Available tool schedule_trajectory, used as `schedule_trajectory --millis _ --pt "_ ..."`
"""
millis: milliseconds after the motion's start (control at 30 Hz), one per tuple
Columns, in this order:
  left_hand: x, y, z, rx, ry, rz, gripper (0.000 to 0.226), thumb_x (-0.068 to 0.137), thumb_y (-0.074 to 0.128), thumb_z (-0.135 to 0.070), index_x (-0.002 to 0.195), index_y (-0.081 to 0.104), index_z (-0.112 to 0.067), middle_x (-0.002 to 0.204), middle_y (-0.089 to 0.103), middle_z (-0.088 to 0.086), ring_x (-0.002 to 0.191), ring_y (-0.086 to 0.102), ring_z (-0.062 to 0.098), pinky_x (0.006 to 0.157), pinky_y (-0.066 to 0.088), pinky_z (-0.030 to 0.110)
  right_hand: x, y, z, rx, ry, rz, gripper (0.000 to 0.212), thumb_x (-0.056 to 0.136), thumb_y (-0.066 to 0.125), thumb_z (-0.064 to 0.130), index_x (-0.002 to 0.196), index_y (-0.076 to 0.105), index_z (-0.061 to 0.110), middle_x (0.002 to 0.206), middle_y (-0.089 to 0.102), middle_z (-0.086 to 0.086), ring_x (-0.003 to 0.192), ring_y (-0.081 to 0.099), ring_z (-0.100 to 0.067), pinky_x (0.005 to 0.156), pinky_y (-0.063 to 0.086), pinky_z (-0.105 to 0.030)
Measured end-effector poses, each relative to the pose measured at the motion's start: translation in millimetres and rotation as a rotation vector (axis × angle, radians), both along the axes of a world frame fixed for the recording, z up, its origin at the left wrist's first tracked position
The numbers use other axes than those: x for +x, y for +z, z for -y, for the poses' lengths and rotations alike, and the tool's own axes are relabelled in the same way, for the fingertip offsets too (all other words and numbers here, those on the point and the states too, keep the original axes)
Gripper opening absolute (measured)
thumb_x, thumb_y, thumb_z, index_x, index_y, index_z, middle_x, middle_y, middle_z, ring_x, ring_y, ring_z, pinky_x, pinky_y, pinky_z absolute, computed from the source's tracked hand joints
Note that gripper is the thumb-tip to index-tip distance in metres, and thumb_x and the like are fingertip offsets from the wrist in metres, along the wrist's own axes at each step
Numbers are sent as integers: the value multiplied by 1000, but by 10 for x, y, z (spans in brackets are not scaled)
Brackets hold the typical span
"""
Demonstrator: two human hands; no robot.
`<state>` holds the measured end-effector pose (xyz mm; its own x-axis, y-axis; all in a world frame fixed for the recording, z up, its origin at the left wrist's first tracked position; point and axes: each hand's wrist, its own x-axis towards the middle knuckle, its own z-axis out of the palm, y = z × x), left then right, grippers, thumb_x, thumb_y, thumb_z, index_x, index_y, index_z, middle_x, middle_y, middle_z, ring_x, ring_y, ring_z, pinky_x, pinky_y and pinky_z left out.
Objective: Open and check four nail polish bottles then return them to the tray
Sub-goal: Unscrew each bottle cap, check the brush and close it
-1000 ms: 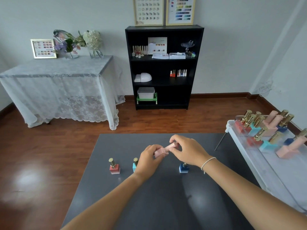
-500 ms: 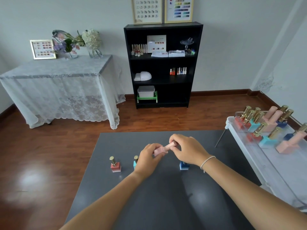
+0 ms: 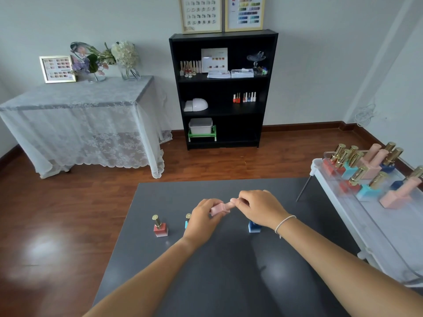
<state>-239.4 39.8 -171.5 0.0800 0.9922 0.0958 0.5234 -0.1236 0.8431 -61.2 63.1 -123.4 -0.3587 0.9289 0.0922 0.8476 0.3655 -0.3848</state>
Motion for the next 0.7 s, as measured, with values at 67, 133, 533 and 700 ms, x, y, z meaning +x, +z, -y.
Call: schedule_trajectory --millis 67,133,533,700 --pt "-6 0 10 -1 -5 -8 5 84 64 -30 86 61 -33 93 62 -8 85 53 0 74 44 16 -2 -10 3 -12 -14 -11 41 91 42 45 57 33 24 51 40 11 50 38 -9 74 33 -34" --pt "-6 5 16 -5 -9 5 6 83 64 -31 88 61 -31 93 62 -8 86 53 -1 75 44 15 8 -12 8 -9 2 -49 29 88 47 43 70 43 20 57 44 12 56 42 -13 74 34 -33" --pt "4 20 41 -29 1 -17 12 83 63 -35 92 62 -28 94 62 -8 86 53 -1 72 43 13 37 -14 18 7 49 -69 21 88 47 40 85 53 21 72 55 10 63 49 -13 79 37 -32" --pt "14 7 60 -48 -13 -27 12 83 63 -33 93 62 -26 95 62 -6 87 54 4 71 41 11 19 -49 4 20 53 8 15 91 44 30 81 48 19 67 52 9 59 44 -17 78 35 -32"
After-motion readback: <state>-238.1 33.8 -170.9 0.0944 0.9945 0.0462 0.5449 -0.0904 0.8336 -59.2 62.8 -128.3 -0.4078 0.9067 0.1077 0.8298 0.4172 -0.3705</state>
